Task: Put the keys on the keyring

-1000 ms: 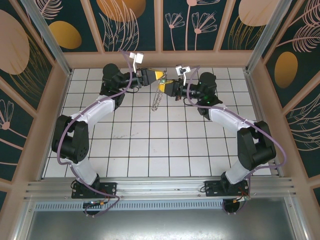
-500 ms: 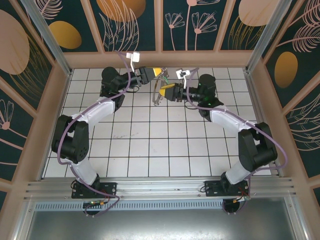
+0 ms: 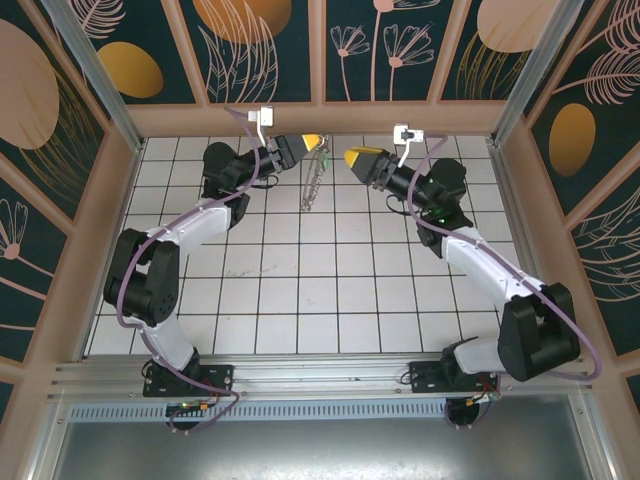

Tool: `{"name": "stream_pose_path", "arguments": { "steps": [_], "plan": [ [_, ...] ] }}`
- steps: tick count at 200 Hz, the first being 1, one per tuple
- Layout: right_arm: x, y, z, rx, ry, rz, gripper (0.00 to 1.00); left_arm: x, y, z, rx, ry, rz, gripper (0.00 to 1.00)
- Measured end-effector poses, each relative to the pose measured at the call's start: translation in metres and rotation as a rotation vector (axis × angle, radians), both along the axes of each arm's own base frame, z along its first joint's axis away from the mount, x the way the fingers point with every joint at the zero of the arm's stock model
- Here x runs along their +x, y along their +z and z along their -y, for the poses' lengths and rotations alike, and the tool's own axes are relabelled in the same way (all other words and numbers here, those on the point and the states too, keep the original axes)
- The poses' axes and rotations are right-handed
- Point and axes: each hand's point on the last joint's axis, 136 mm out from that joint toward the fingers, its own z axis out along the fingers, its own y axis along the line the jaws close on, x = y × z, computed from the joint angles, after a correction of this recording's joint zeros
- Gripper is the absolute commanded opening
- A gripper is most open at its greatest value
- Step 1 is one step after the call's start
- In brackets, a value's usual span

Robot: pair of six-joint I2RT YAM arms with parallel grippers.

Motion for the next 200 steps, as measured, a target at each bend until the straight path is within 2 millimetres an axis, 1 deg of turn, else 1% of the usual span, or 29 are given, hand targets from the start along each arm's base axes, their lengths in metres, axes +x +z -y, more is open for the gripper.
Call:
{"name": "stream_pose_path", "arguments": {
  "steps": [19, 45, 68, 104, 138, 146, 161, 200],
  "plan": [
    [0.013, 0.004, -0.008, 0.046, 0.012, -0.028, 0.5, 0.002, -0.003, -0.001, -0.001, 0.011, -0.017, 0.0],
    [0.026, 0.003, -0.022, 0.093, 0.04, -0.072, 0.46, 0.004, -0.005, -0.002, -0.005, 0.023, -0.026, 0.0],
    [0.031, -0.001, -0.033, 0.116, 0.069, -0.1, 0.38, 0.005, -0.006, -0.002, -0.005, 0.028, -0.032, 0.0],
    [0.031, 0.0, -0.042, 0.132, 0.096, -0.118, 0.3, 0.006, -0.007, -0.002, -0.004, 0.03, -0.037, 0.0],
    [0.027, 0.001, -0.045, 0.135, 0.108, -0.111, 0.29, 0.006, -0.008, -0.002, -0.003, 0.029, -0.04, 0.0],
    [0.027, 0.001, -0.046, 0.135, 0.11, -0.111, 0.3, 0.006, -0.008, -0.002, -0.003, 0.029, -0.039, 0.0],
    [0.026, 0.001, -0.047, 0.135, 0.112, -0.112, 0.35, 0.006, -0.008, -0.002, -0.003, 0.029, -0.04, 0.0],
    [0.024, 0.001, -0.049, 0.134, 0.119, -0.111, 0.36, 0.006, -0.008, -0.002, -0.003, 0.029, -0.039, 0.0]
  ]
}}
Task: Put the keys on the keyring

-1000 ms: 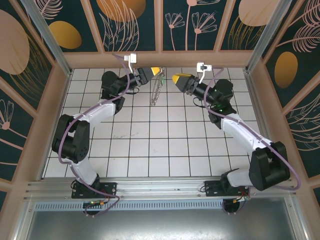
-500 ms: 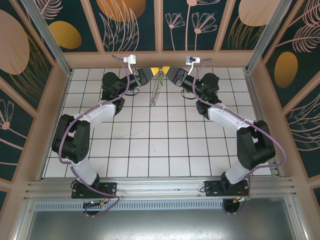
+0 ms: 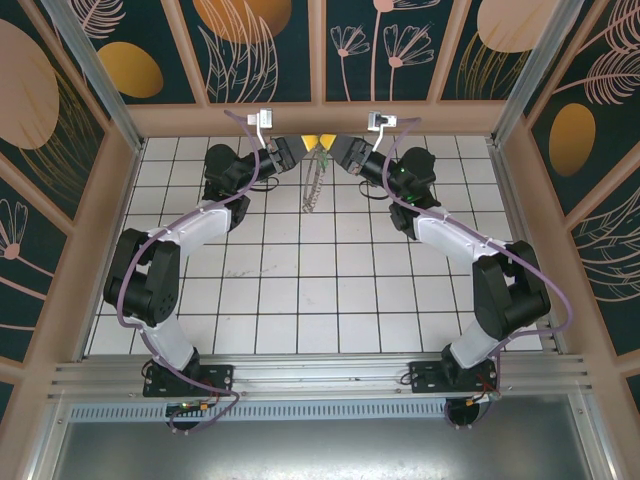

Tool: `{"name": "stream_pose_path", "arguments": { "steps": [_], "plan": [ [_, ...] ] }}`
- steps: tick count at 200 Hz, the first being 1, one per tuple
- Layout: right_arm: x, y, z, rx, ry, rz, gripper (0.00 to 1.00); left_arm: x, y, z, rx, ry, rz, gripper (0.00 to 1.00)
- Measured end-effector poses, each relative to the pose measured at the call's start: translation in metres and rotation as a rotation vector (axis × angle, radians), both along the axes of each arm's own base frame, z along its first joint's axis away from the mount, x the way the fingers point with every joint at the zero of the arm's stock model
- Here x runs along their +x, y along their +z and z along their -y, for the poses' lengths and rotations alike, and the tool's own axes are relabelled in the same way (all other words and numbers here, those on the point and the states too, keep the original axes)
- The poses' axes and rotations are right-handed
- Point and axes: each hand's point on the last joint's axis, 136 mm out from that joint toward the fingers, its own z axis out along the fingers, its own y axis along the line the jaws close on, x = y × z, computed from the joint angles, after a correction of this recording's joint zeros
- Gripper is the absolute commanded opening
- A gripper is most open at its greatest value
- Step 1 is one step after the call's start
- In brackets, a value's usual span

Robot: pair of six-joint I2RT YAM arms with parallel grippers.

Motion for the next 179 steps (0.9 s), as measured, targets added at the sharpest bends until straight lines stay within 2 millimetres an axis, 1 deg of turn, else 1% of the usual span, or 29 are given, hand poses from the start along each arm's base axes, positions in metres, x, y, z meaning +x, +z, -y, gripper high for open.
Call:
{"name": "stream_pose_path", "arguments": {
  "steps": [54, 74, 140, 179],
  "plan": [
    [-0.001, 0.0, -0.001, 0.0, 0.004, 0.0, 0.35, 0.0, 0.0, 0.0, 0.0, 0.0, 0.0, 0.0],
    [-0.002, -0.001, -0.002, -0.001, 0.007, -0.001, 0.33, 0.0, 0.0, 0.0, 0.0, 0.0, 0.0, 0.0],
    [-0.002, -0.017, -0.001, -0.026, -0.003, -0.015, 0.33, 0.001, -0.003, 0.001, 0.008, 0.001, -0.014, 0.0],
    [0.0, -0.017, 0.003, -0.028, -0.015, -0.015, 0.33, 0.001, -0.003, 0.001, 0.01, 0.0, -0.012, 0.0]
  ]
}}
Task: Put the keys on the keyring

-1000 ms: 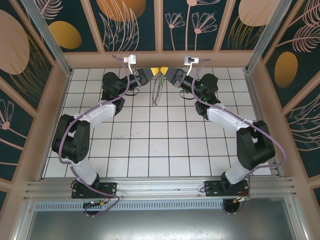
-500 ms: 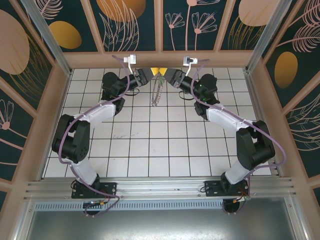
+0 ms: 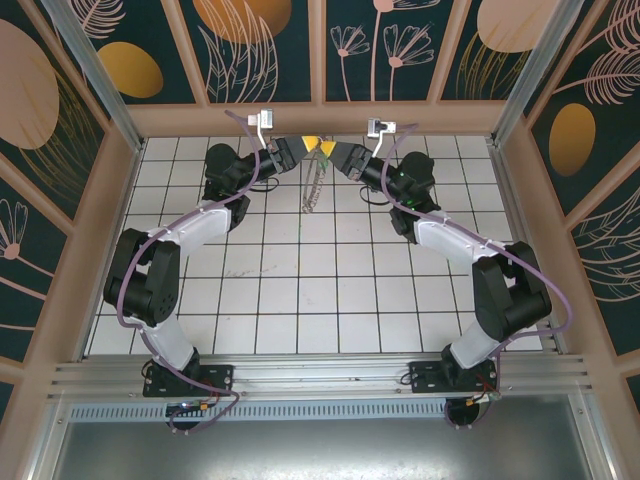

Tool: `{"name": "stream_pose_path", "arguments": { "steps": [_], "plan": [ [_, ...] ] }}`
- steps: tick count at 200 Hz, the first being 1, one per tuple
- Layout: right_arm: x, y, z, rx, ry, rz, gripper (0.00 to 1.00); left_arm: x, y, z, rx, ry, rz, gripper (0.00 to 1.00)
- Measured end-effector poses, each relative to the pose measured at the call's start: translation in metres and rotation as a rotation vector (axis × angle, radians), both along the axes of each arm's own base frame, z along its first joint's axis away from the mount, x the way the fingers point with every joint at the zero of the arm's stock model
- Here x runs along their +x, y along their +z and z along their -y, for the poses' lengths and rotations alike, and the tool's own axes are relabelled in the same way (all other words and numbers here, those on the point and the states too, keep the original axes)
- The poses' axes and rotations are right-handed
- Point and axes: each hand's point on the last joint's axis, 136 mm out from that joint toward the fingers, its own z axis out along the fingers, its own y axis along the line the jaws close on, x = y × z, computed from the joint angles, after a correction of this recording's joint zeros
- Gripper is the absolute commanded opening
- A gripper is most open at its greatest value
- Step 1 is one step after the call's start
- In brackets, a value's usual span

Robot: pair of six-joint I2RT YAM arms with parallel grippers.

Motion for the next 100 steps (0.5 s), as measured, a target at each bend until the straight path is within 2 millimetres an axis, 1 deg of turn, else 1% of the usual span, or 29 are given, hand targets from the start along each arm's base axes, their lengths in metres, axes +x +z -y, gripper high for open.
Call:
{"name": "stream_pose_path", "arguments": {
  "steps": [61, 100],
  "plan": [
    [0.0016, -0.0004, 0.0016, -0.001, -0.004, -0.002, 0.33, -0.0002, -0.0004, 0.0002, 0.002, -0.001, 0.001, 0.0],
    [0.0041, 0.0045, -0.0004, 0.004, -0.001, 0.008, 0.33, -0.0007, -0.0004, 0.0003, 0.003, -0.003, 0.003, 0.0]
  ]
}}
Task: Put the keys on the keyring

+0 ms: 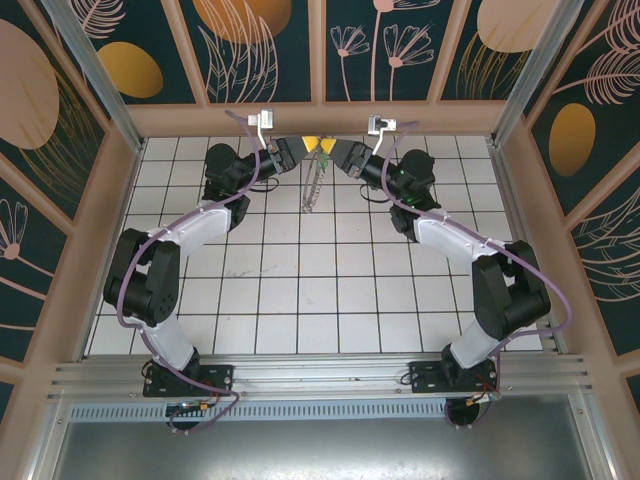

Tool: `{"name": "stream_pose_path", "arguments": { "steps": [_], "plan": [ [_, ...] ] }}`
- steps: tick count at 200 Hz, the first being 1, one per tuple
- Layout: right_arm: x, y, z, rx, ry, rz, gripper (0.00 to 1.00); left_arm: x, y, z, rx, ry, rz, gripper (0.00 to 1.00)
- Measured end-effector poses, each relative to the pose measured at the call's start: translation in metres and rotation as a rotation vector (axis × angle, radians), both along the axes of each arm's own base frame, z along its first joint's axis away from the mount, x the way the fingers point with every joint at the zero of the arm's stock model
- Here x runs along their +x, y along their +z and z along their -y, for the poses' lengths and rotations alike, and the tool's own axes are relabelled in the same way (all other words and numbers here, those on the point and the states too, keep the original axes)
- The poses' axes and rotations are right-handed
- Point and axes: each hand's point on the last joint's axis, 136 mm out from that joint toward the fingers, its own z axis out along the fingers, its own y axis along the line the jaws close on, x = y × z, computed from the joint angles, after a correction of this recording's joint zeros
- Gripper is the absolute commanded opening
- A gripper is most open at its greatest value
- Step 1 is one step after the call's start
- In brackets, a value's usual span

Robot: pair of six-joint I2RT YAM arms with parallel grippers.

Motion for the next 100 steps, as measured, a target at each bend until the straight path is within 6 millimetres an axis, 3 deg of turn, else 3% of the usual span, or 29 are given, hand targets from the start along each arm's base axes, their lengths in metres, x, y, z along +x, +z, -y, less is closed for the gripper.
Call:
{"name": "stream_pose_path", "arguments": {
  "steps": [66, 100],
  "plan": [
    [0.007, 0.001, -0.004, 0.0, 0.004, 0.005, 0.32, 0.001, 0.001, -0.003, 0.007, 0.01, 0.012, 0.0],
    [0.005, -0.004, 0.002, -0.006, -0.009, -0.004, 0.35, -0.01, 0.006, -0.001, 0.044, -0.009, 0.061, 0.0]
  ]
}}
